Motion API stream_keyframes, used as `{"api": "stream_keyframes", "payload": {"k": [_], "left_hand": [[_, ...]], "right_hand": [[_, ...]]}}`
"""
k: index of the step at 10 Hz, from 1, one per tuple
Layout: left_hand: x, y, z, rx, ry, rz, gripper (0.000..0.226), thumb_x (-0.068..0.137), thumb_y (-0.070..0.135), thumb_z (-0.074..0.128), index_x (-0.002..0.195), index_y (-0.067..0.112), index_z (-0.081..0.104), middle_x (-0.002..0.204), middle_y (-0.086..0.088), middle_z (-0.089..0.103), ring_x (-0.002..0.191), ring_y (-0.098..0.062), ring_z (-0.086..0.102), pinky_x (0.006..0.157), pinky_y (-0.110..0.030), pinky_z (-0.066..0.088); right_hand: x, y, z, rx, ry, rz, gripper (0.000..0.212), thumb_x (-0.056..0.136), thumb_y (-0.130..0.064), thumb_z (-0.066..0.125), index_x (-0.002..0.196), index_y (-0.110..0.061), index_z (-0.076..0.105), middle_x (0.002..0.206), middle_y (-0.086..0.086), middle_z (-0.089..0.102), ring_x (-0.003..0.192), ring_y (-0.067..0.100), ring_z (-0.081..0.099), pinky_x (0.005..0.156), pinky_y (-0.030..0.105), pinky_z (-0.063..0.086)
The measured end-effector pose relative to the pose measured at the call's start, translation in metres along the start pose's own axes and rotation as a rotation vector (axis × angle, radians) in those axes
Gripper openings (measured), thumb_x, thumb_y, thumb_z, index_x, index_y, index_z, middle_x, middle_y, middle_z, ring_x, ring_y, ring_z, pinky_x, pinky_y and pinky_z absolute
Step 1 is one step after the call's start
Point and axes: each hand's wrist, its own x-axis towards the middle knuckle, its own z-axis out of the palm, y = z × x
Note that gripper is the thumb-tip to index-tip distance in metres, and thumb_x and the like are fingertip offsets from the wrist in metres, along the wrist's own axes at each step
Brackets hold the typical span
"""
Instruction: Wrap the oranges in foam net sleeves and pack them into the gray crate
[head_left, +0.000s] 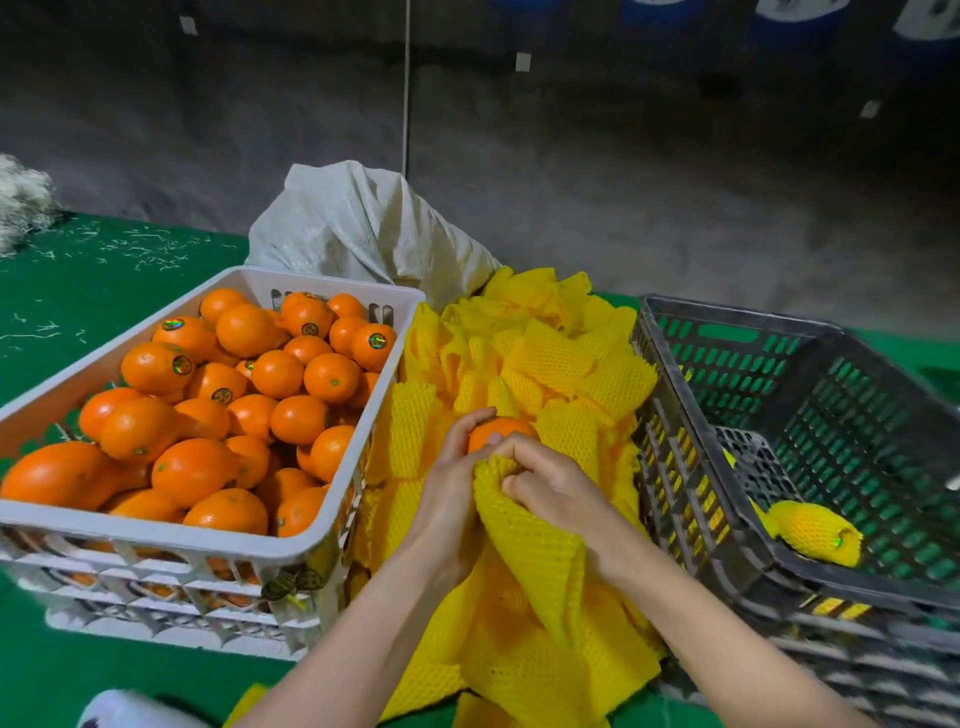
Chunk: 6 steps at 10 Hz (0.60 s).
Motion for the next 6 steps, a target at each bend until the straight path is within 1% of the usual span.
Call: {"api": "stream_keyframes", "payload": {"k": [1, 2, 3, 4, 5, 6], "left_hand": [[-0.004, -0.002, -0.002, 0.021, -0.025, 0.0, 0.028, 0.094, 0.009, 0.051, 0.107, 0.031, 0.063, 0.096, -0.004, 0.071, 0.087, -0.023, 0.067, 0.071, -0.037, 0.051], [-0.009, -0.004, -0.002, -0.096, -0.133, -0.037, 0.023, 0.094, 0.021, 0.049, 0.114, 0.024, 0.061, 0.096, -0.005, 0.07, 0.089, -0.025, 0.065, 0.076, -0.043, 0.05], [-0.013, -0.004, -0.006, -0.116, -0.263, -0.04, 0.039, 0.084, 0.033, 0.06, 0.121, 0.022, 0.056, 0.108, -0.009, 0.064, 0.095, -0.026, 0.058, 0.078, -0.043, 0.04], [-0.01, -0.01, -0.011, -0.018, -0.307, 0.033, 0.059, 0.073, 0.022, 0.071, 0.129, 0.025, 0.052, 0.122, -0.011, 0.063, 0.101, -0.029, 0.057, 0.084, -0.048, 0.038], [-0.009, -0.016, -0.007, -0.159, -0.201, 0.065, 0.059, 0.07, 0.019, 0.067, 0.127, 0.015, 0.052, 0.091, -0.005, 0.07, 0.069, -0.016, 0.064, 0.061, -0.029, 0.051], [-0.005, -0.024, 0.004, -0.364, -0.166, 0.021, 0.05, 0.075, 0.026, 0.062, 0.122, 0.013, 0.054, 0.082, -0.005, 0.069, 0.064, -0.013, 0.064, 0.054, -0.023, 0.053]], "right_hand": [[-0.008, 0.009, -0.003, -0.139, 0.177, -0.084, 0.019, 0.093, -0.012, 0.049, 0.095, -0.031, 0.052, 0.081, -0.011, 0.056, 0.072, 0.008, 0.052, 0.071, 0.023, 0.044], [-0.005, 0.017, -0.023, -0.168, 0.222, -0.05, 0.017, 0.094, -0.01, 0.05, 0.109, -0.014, 0.056, 0.085, -0.004, 0.055, 0.076, 0.012, 0.05, 0.073, 0.026, 0.042], [-0.009, 0.02, -0.021, -0.122, 0.396, -0.118, 0.014, 0.095, -0.014, 0.048, 0.091, -0.027, 0.053, 0.07, 0.002, 0.049, 0.058, 0.007, 0.04, 0.057, 0.027, 0.034], [-0.017, 0.015, -0.009, -0.008, 0.573, -0.198, 0.01, 0.089, -0.027, 0.042, 0.081, -0.034, 0.045, 0.058, -0.006, 0.05, 0.047, 0.004, 0.04, 0.048, 0.022, 0.031], [-0.018, 0.013, 0.0, 0.093, 0.634, -0.218, 0.008, 0.087, -0.026, 0.04, 0.083, -0.032, 0.044, 0.063, -0.024, 0.057, 0.047, -0.006, 0.048, 0.043, 0.011, 0.031], [-0.018, 0.015, 0.012, 0.119, 0.687, -0.194, 0.006, 0.087, -0.028, 0.04, 0.085, -0.033, 0.043, 0.068, -0.013, 0.056, 0.061, 0.001, 0.05, 0.055, 0.031, 0.038]]}}
